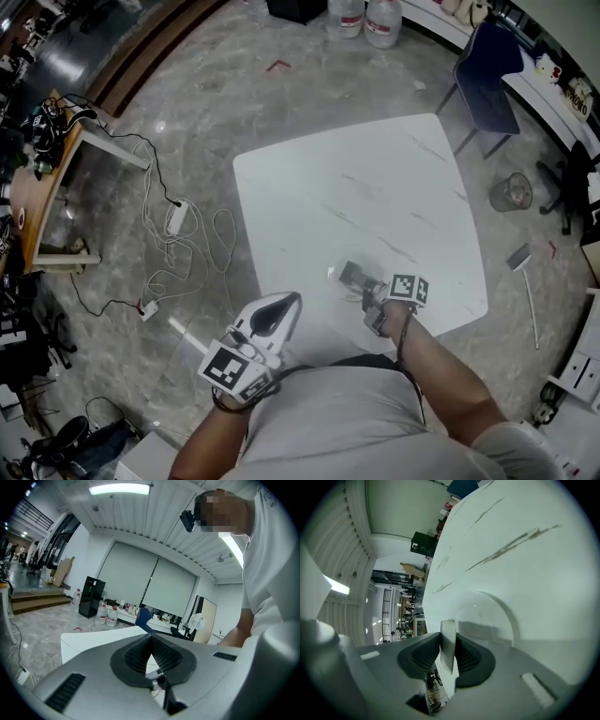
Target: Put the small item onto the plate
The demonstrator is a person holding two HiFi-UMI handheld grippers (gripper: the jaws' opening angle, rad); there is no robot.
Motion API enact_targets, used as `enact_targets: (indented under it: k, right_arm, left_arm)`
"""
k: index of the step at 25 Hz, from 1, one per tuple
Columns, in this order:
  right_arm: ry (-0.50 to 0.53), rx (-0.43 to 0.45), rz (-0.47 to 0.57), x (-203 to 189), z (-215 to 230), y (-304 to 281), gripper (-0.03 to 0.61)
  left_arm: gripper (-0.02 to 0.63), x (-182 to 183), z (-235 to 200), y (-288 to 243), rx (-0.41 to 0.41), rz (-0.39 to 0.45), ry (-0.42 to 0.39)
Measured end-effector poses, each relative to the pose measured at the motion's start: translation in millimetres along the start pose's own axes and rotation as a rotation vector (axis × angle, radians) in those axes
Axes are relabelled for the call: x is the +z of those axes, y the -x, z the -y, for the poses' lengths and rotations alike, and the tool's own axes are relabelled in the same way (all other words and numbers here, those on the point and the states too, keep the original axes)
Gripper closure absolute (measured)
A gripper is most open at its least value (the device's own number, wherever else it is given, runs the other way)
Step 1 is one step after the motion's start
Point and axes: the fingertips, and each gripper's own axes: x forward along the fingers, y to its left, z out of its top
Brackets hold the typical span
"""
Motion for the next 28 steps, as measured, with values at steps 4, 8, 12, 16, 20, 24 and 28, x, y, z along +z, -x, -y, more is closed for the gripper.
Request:
enact_targets:
  k: [4, 8, 12, 16, 20, 24, 28]
  right_arm:
    - [-0.003, -0.029, 0.008, 5.1, 2.5, -7.2, 0.489]
    - [0.013, -0.056, -0.009, 4.6, 3.1, -11.1, 0.487]
    - [0.01, -0.092, -0.03, 3.0, 4.5, -13.4, 0.468]
    - [0.039, -0.139, -0.039, 3.4, 6.3, -13.5, 0.425]
    - [0.08, -0.229, -0.056, 3.7, 9.7, -10.4, 0.373]
    - [0.102, -0.281, -0.054, 3.6, 10.9, -4.5, 0.354]
    - [0.1, -0.303, -0.034, 5.2, 11.9, 4.4, 0.346]
  left_arm:
    - [0.607, -2.7, 0.3, -0.2, -0.005, -0.004, 0.01]
    - [0.607, -5.2, -2.0, 0.2, 0.0, -0.006, 0.027]
    - [0.607, -5.5, -0.8, 0.4, -0.009, -0.007, 0.041]
    - [0.607, -5.0, -0.8, 2.3, -0.012, 0.0, 0.051]
    - [0.607, -2.7, -0.8, 4.9, -0.015, 0.003, 0.051]
    - [0.607, -1.4, 1.1, 8.5, -0.024, 0.011, 0.052]
    - [0.607, 1.1, 1.3, 12.9, -0.031, 0.021, 0.053]
